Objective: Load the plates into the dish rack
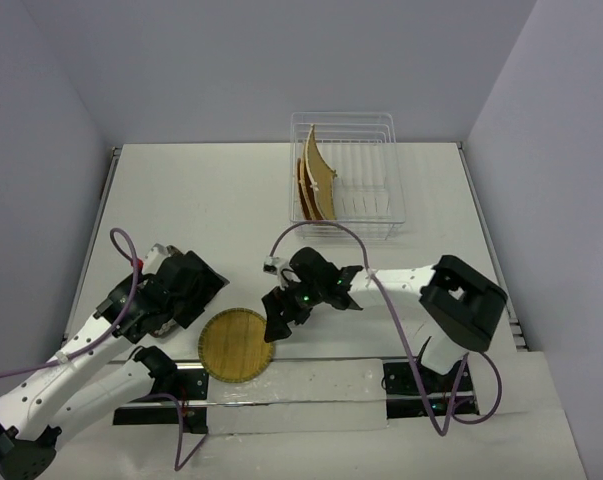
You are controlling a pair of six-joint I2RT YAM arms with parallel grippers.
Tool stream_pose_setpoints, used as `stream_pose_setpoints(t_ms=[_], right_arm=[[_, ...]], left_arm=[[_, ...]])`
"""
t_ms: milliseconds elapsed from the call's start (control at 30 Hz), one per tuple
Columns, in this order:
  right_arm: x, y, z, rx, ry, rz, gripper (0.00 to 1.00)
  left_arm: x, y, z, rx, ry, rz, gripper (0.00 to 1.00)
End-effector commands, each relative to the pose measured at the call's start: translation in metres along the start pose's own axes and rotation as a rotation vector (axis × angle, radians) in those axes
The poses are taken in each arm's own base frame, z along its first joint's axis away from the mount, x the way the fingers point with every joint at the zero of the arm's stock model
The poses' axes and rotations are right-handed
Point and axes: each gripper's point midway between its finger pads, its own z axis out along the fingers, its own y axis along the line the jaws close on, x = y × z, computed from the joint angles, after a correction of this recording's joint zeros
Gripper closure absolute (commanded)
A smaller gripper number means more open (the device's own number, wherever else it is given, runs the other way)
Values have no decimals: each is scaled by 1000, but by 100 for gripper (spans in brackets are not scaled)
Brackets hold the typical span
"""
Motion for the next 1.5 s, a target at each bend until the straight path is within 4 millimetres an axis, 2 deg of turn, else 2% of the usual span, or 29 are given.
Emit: stream_pose_setpoints(t_ms=[0,67,367,600,733,833,933,1033,1133,1167,1233,1267,1467], right_arm=[[-14,29,18,-164,8,-43,1],[-11,31,25,-197,42,-24,2],[6,7,53,-150,130,107,10],[3,-6,58,-75,118,145,34],[5,-12,63,-46,129,176,44],[5,-15,65,-36,131,188,59],[6,-20,65,-18,130,206,66],[5,-24,63,-7,123,221,76],[3,-28,59,-2,111,229,98],[0,-27,56,-3,95,224,100],[-2,-28,50,-12,77,221,100],[-11,-32,39,-11,36,237,100],[-22,-47,-3,-85,-84,334,100]], left_arm=[[0,5,0,-12,-6,-41,1],[-1,2,0,1,-13,-40,1],[-8,-12,-5,59,-37,-26,1],[-16,-13,-11,84,-68,-31,1],[-16,-13,-15,93,-65,-28,1],[-14,-7,-14,67,-56,-29,1],[-13,-7,-15,76,-55,-34,1],[-13,-12,-16,110,-51,-31,1],[-11,-20,-16,139,-39,-2,1],[-10,-21,-16,140,-36,8,1],[-10,-25,-16,150,-30,22,1],[-8,-28,-14,154,-21,42,1],[1,-42,-2,178,9,97,1]])
